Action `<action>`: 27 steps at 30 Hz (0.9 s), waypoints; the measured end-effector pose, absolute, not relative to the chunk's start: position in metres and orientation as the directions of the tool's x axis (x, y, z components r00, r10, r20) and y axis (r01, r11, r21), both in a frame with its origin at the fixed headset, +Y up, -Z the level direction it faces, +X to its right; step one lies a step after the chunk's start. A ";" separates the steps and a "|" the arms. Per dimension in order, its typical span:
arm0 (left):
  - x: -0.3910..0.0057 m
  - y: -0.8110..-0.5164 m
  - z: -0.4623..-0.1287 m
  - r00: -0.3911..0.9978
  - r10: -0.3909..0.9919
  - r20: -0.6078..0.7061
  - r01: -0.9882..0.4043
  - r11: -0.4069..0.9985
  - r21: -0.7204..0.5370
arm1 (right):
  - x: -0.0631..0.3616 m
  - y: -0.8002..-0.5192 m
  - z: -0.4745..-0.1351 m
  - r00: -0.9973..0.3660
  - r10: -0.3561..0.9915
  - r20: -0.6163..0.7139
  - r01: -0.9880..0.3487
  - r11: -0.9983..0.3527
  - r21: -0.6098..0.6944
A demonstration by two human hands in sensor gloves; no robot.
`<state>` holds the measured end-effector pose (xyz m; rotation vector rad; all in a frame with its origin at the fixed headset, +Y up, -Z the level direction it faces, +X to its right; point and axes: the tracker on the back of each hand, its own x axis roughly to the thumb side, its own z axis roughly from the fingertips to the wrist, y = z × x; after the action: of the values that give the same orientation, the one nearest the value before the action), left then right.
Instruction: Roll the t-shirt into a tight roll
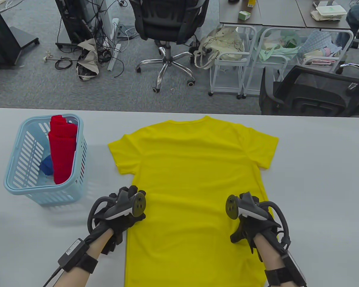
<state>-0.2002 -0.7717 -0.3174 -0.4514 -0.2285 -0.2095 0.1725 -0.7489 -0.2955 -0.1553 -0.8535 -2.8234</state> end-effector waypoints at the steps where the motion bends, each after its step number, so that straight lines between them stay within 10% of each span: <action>1: -0.200 -0.767 -0.319 0.951 -0.162 0.264 0.255 0.895 -0.367 | 0.173 -0.746 -0.298 -0.984 -0.115 0.135 0.170 -0.828 0.535; 17: -0.173 -0.776 -0.397 0.968 -0.157 0.195 0.245 0.759 -0.603 | 0.202 -0.774 -0.378 -0.995 -0.002 -0.096 -0.064 -0.734 0.676; 27: -0.174 -0.747 -0.430 0.955 -0.241 0.173 0.296 0.816 -0.496 | 0.172 -0.755 -0.374 -0.999 -0.039 0.010 0.036 -0.776 0.629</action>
<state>-0.1736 -0.7472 -0.4297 -0.5454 -0.1042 -0.2864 0.1718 -0.7550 -0.3738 0.0054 -1.0354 -2.9239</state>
